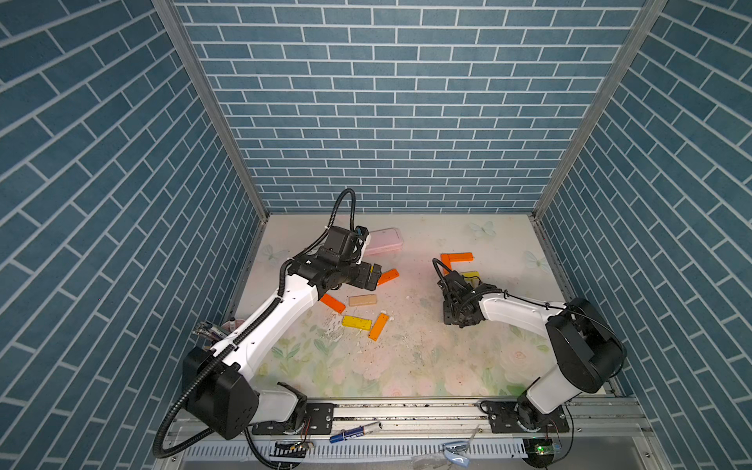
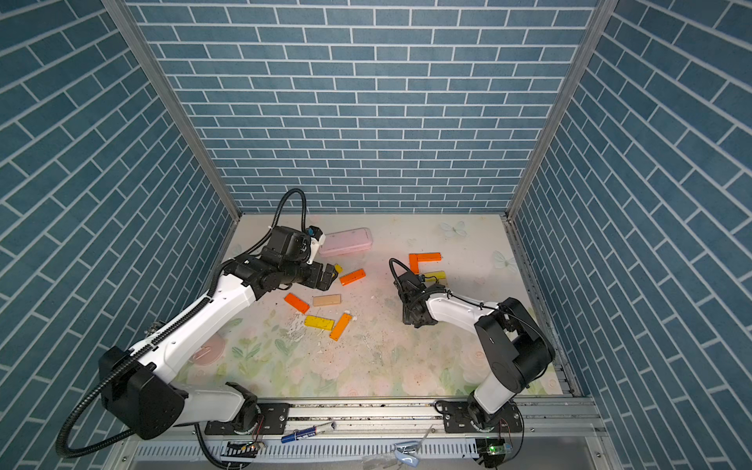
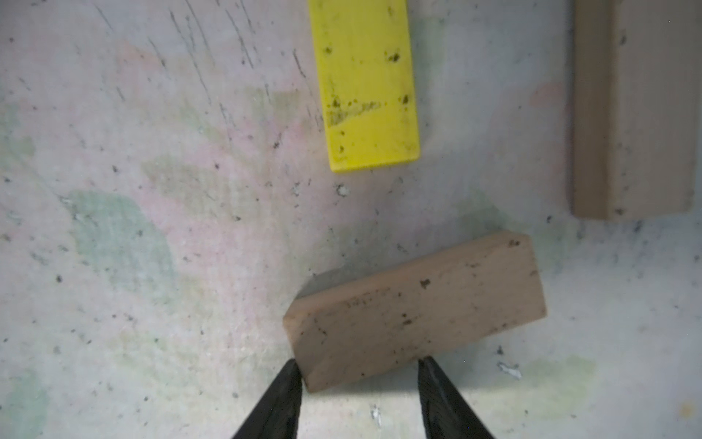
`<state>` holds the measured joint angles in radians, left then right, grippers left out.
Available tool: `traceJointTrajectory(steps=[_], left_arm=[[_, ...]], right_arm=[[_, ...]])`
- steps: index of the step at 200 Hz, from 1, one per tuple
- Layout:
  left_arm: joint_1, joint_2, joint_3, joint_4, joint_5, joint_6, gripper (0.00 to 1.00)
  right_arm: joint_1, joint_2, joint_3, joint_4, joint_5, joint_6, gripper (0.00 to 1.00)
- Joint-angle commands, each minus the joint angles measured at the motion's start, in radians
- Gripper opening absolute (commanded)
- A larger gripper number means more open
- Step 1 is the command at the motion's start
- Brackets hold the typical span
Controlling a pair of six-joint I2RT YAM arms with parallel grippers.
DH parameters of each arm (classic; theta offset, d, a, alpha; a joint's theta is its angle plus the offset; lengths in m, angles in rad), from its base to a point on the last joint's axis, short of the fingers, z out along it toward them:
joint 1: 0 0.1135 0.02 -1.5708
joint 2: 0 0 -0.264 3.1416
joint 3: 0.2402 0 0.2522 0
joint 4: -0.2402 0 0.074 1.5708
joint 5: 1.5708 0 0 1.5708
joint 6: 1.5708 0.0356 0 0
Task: Assemble the number 6 with building blocks
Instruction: Assemble the building block at the center of the board.
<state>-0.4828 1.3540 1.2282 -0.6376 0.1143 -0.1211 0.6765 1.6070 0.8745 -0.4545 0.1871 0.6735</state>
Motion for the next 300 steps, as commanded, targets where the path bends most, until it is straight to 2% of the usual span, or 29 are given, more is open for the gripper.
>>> traceJointTrajectory(steps=[1,90,188,300], left_arm=[[0.004,0.01,-0.011,0.005,0.01,-0.007,0.99],[0.001,0.024,-0.012,0.016,0.039,-0.024,0.99],[-0.004,0.037,-0.015,0.023,0.067,-0.031,0.99],[-0.011,0.05,-0.008,0.016,0.051,-0.025,0.99]], right_arm=[[-0.005,0.006,0.024,-0.006,0.02,-0.015,0.52],[0.014,-0.13,-0.03,-0.074,0.011,0.001,0.65],[-0.006,0.004,-0.028,-0.021,-0.008,0.034,0.7],[-0.092,0.05,-0.016,0.012,-0.026,-0.017,0.7]])
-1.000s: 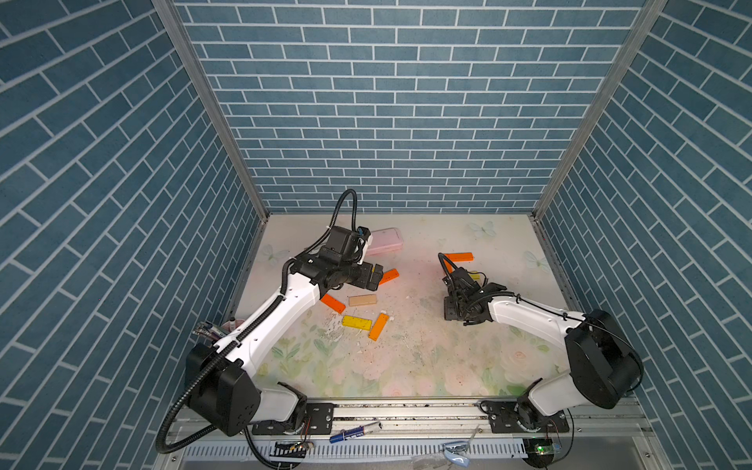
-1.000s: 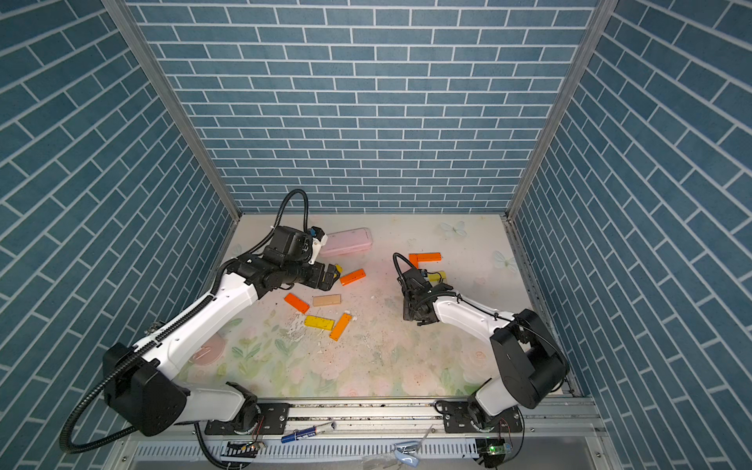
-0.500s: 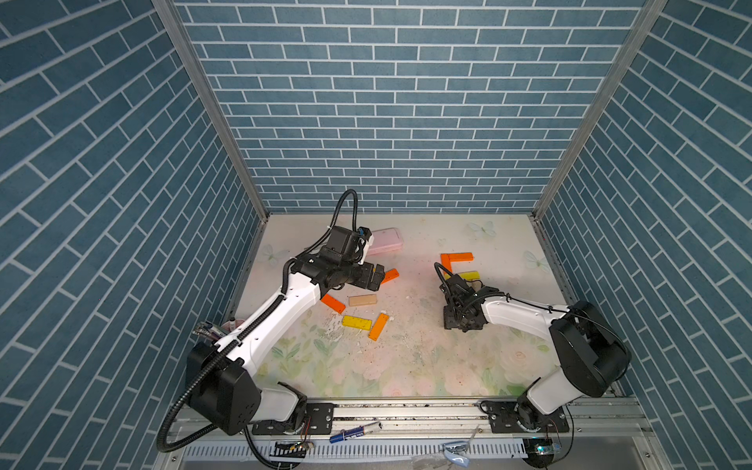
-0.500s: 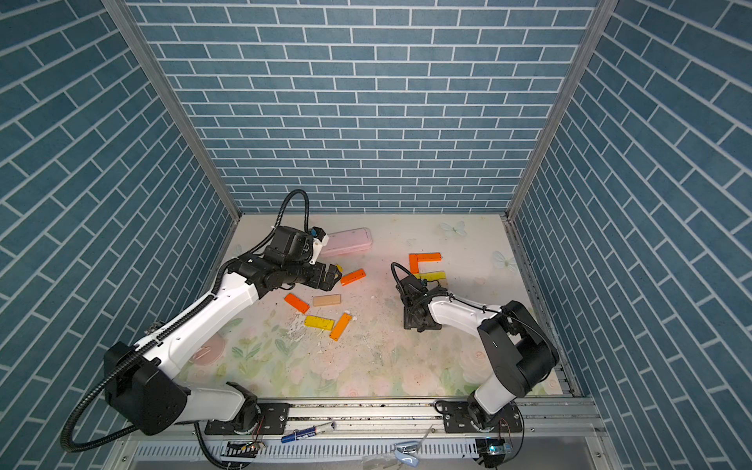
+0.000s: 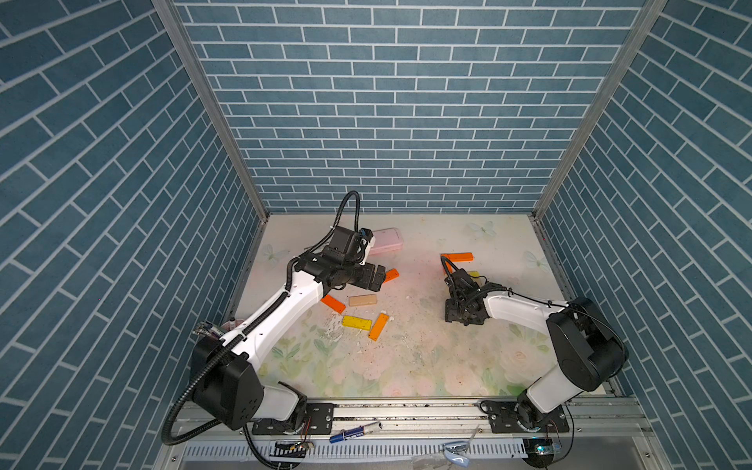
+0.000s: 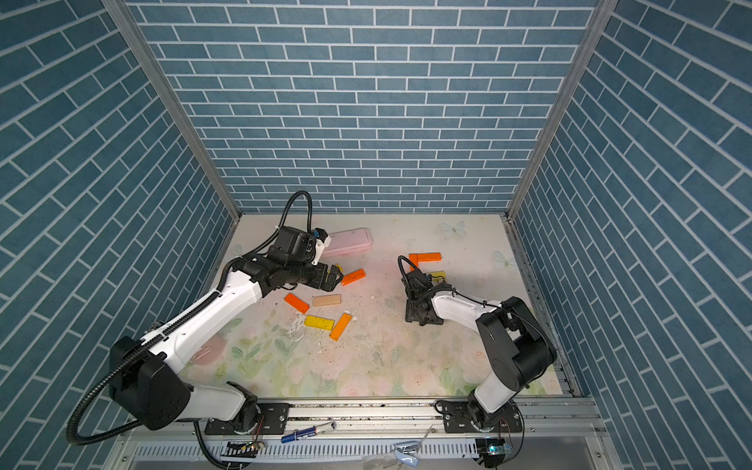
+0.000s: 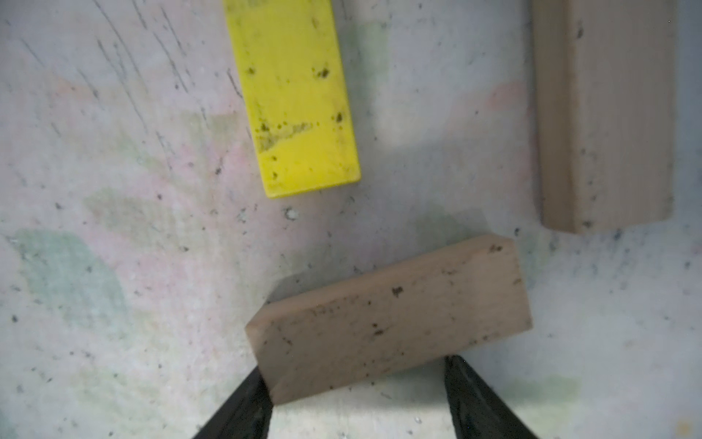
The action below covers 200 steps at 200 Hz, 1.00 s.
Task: Assemble the number 6 with building blocks
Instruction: Assemble the building block at the center of the board.
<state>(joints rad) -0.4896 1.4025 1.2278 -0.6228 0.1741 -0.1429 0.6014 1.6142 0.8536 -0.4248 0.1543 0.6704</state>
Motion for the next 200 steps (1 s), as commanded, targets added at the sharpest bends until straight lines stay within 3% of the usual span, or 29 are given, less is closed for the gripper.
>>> traceJointTrajectory(steps=[1,98,200], left_arm=[[-0.003,0.002,-0.006,0.001,-0.01,-0.003,0.99],[-0.004,0.015,-0.004,-0.003,0.002,0.0,0.99],[-0.004,0.024,-0.003,-0.003,0.006,-0.002,0.99]], right_arm=[[-0.017,0.042,0.005,-0.017,0.007,-0.014,0.7],[-0.025,0.117,0.063,0.004,0.01,-0.008,0.67],[-0.037,0.094,0.06,-0.003,0.07,0.071,0.64]])
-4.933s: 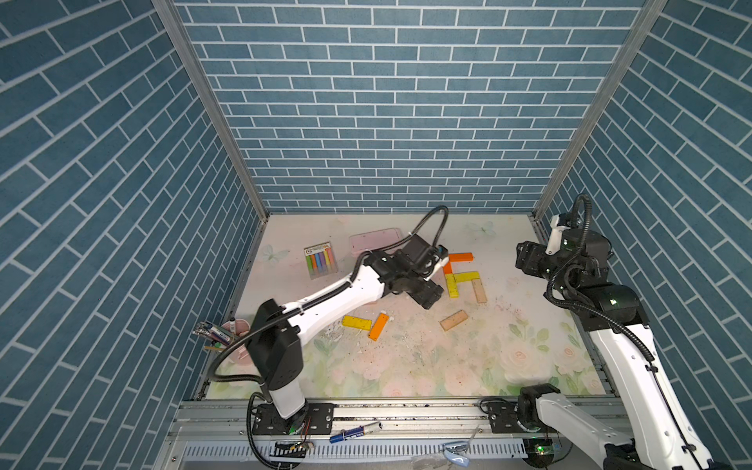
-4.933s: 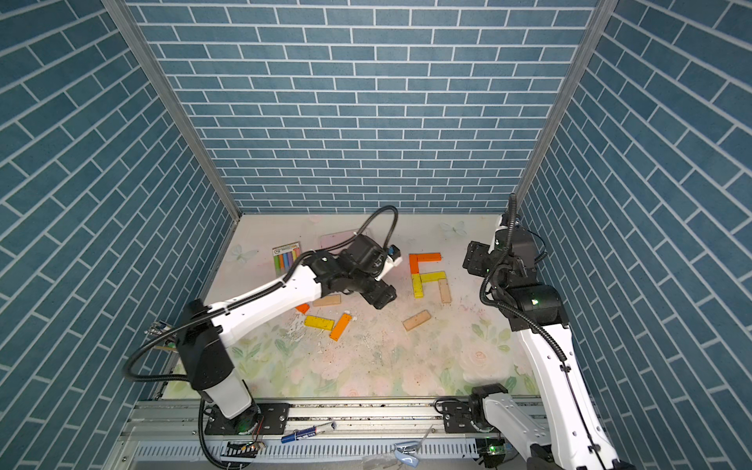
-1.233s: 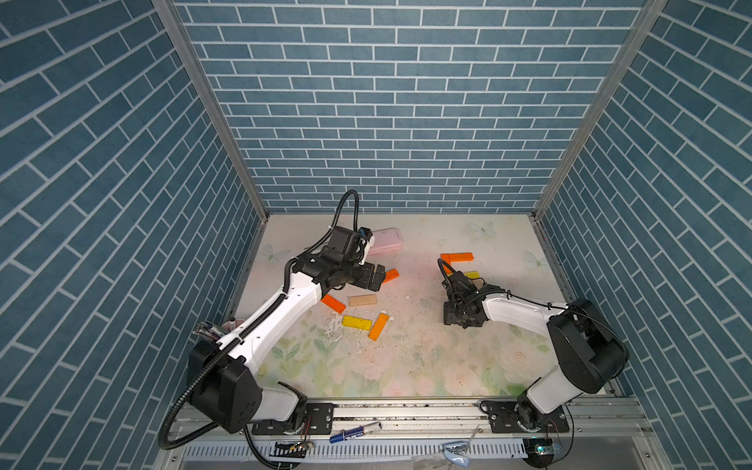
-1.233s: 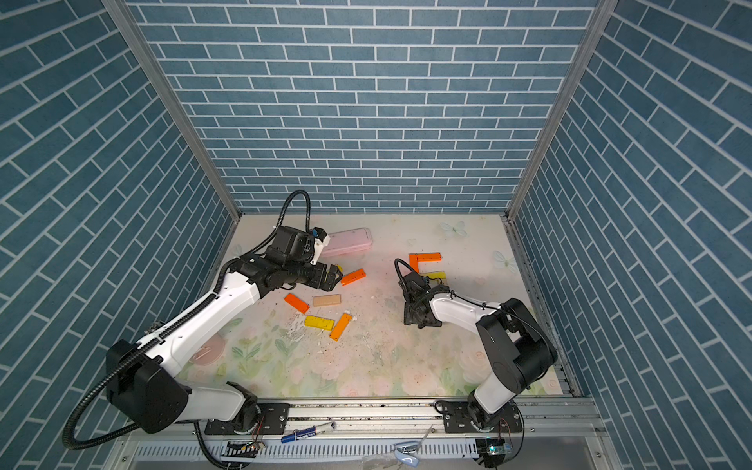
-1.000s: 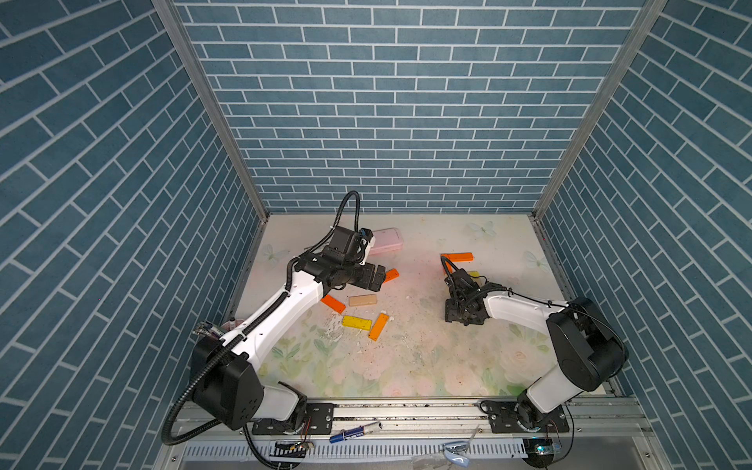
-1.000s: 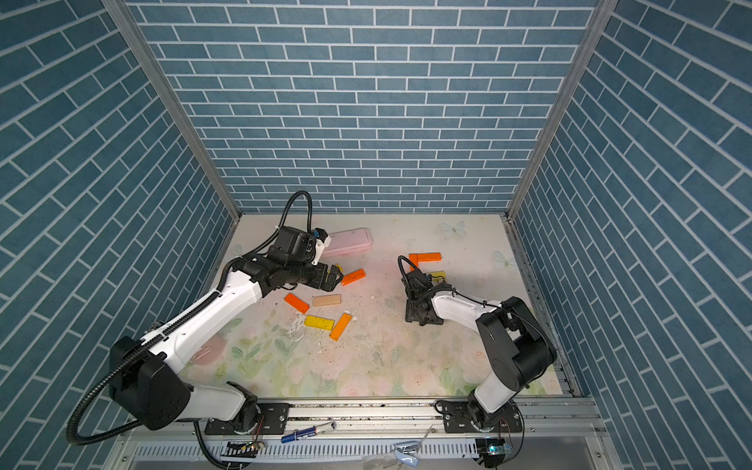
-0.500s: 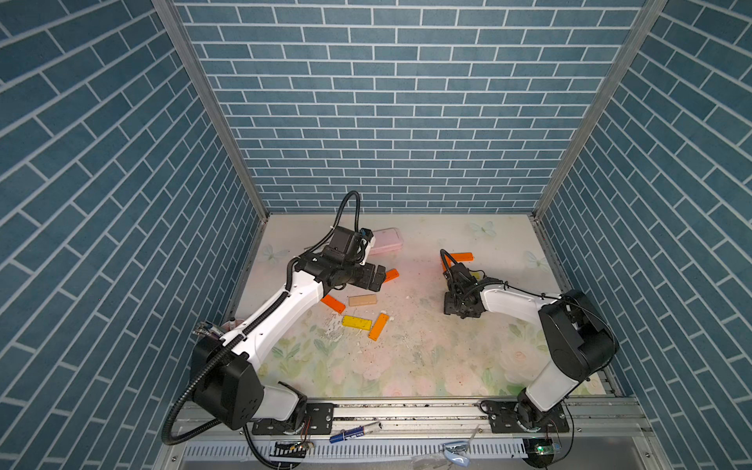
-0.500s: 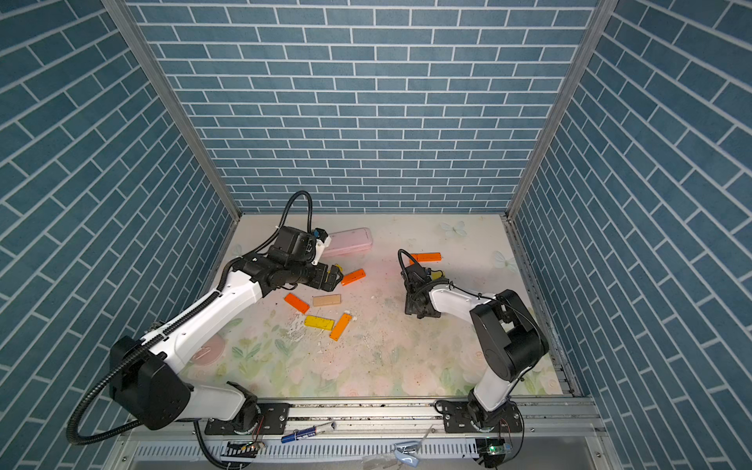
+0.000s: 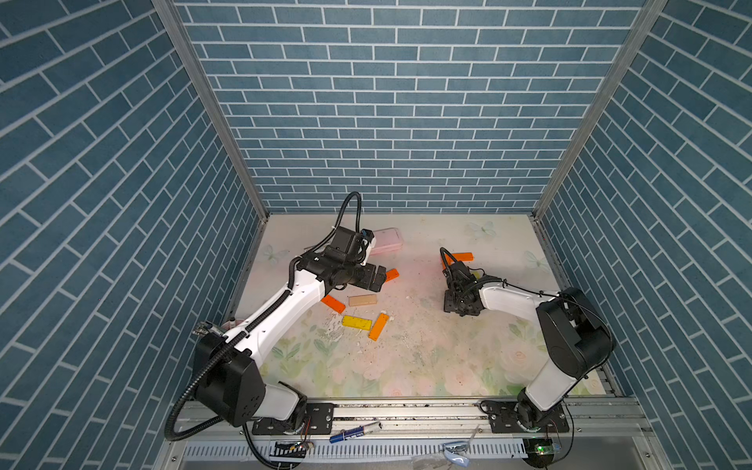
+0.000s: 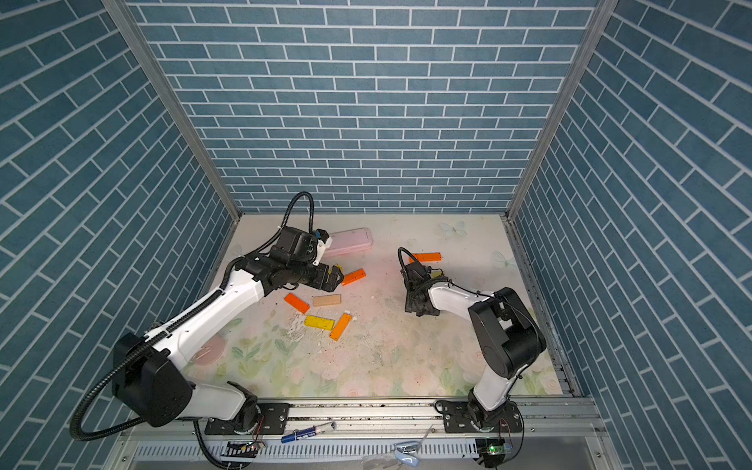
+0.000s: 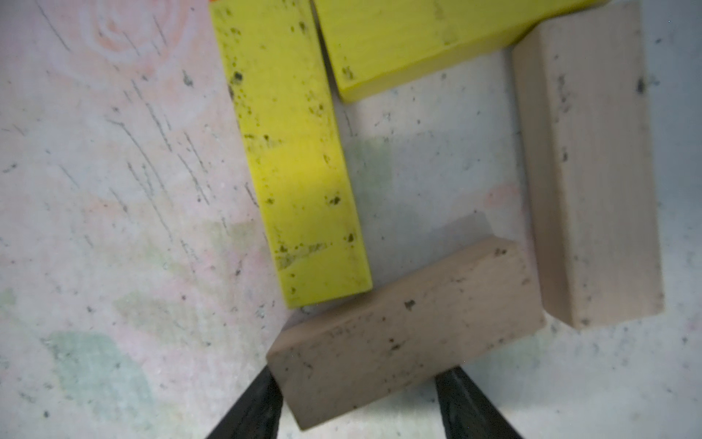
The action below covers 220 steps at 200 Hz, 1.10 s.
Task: Assemble the number 6 with building blocks
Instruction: Assemble the building block at the center of the board.
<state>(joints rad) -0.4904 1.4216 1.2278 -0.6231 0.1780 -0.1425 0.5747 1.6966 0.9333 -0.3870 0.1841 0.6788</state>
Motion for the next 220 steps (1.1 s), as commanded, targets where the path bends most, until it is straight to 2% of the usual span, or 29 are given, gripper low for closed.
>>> traceJointTrajectory(steps=[1,148,220], left_arm=[[-0.003,0.004,-0.003,-0.004,0.002,-0.002,0.99],[-0.003,-0.004,-0.003,0.0,0.012,-0.003,0.99],[-0.004,-0.01,-0.002,-0.001,0.01,-0.003,0.99]], right_arm=[[-0.01,0.011,-0.02,-0.04,0.04,0.063,0.64],[-0.013,0.024,0.01,-0.04,0.036,0.129,0.62],[0.0,-0.049,-0.005,-0.043,-0.004,0.153,0.62]])
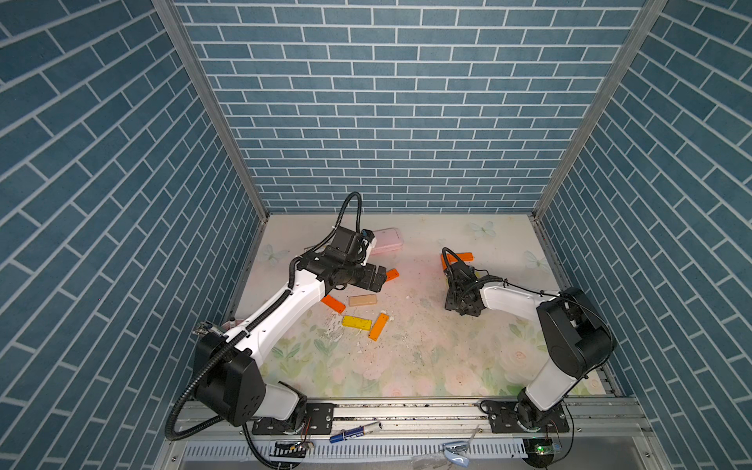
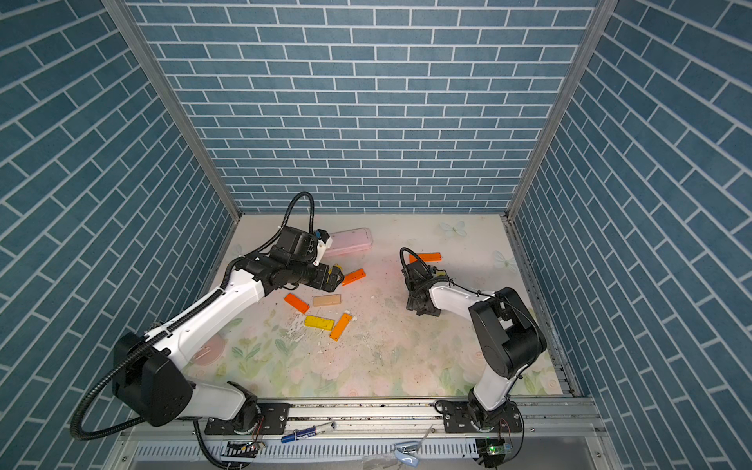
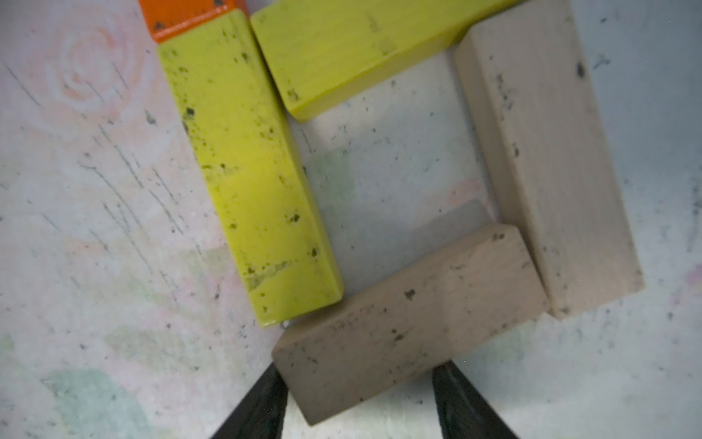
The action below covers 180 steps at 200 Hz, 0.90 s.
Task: Assemble the number 6 with building blocks
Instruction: Assemble the building block at the center of the board, then adjust the building block at the center of the board.
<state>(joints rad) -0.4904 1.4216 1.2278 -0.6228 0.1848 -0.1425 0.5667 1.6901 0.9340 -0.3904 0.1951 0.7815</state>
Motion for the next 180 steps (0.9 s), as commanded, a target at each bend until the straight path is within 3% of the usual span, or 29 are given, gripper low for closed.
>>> traceJointTrajectory(steps=[1,44,89,180], left_arm=[[-0.004,-0.01,-0.002,-0.002,0.003,-0.001,0.98],[-0.004,-0.01,-0.001,-0.002,0.004,-0.002,0.98],[-0.003,-0.008,-0.001,-0.002,0.009,-0.003,0.98],[-0.004,-0.011,-0.002,-0.003,0.008,-0.002,0.97]], right_arm=[[0.009,-0.044,-0.007,-0.04,-0.015,0.05,0.62],[0.079,-0.079,-0.024,-0.074,-0.019,0.049,0.61],[0.094,-0.066,-0.038,-0.056,-0.035,0.046,0.49],[0.093,0.02,0.015,-0.034,-0.039,0.012,0.49]])
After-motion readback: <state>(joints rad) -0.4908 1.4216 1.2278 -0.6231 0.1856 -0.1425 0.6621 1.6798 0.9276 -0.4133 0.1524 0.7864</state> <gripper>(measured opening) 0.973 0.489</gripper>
